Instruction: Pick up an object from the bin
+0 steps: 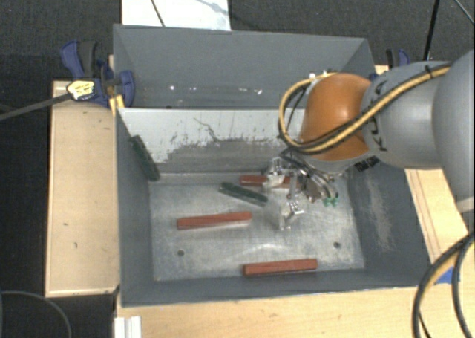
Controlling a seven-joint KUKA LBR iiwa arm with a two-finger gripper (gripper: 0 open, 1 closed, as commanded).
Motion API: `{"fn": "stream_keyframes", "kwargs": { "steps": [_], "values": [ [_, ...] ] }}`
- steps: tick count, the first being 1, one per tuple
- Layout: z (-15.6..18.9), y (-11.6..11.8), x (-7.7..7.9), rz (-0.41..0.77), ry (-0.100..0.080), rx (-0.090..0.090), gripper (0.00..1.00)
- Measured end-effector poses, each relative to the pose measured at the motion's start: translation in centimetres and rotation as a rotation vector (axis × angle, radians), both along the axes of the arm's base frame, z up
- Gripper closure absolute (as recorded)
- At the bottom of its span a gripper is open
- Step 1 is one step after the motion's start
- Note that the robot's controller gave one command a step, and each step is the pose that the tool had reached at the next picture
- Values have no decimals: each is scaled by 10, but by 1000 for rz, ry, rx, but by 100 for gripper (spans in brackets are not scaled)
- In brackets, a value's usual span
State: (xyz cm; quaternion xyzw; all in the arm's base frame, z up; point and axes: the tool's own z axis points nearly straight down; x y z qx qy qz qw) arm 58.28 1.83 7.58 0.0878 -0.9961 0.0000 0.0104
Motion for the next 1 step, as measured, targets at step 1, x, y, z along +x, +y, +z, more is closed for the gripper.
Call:
{"fn": "stream_keyframes", "kwargs": {
  "steps": [1],
  "values": [
    [0, 0, 0, 0, 0, 0, 0]
  ]
}}
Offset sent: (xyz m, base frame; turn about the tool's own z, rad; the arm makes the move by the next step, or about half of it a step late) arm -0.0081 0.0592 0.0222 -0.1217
